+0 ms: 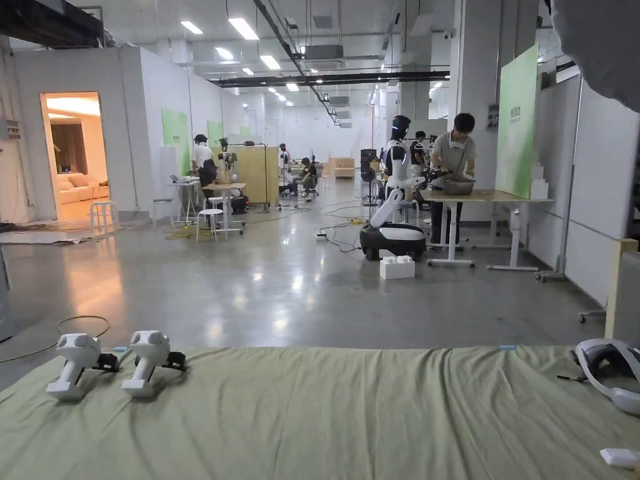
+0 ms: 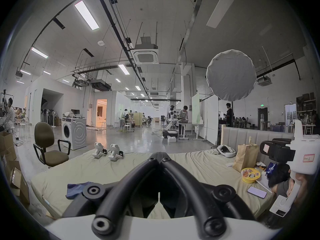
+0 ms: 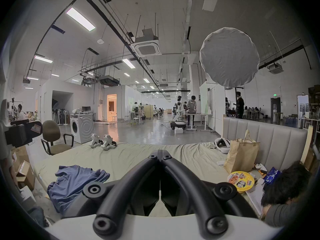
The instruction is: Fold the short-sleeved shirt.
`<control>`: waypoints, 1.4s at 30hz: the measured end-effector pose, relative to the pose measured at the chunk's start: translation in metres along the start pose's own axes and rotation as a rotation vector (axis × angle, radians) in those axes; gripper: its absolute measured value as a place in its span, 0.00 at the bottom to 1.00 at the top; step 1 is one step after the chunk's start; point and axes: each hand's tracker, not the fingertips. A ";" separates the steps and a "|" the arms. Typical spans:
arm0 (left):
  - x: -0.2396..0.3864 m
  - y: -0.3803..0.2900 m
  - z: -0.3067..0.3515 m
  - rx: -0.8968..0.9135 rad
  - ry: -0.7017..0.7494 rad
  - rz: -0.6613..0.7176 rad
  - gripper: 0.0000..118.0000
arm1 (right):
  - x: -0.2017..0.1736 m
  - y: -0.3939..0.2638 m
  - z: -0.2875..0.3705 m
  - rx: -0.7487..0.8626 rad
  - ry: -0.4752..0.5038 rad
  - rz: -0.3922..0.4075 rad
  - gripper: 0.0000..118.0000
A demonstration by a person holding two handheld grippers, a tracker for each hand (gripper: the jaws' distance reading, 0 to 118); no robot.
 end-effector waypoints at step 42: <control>-0.067 -0.024 -0.011 -0.128 -0.136 0.211 0.03 | 0.036 -0.020 0.003 -0.087 -0.024 -0.082 0.02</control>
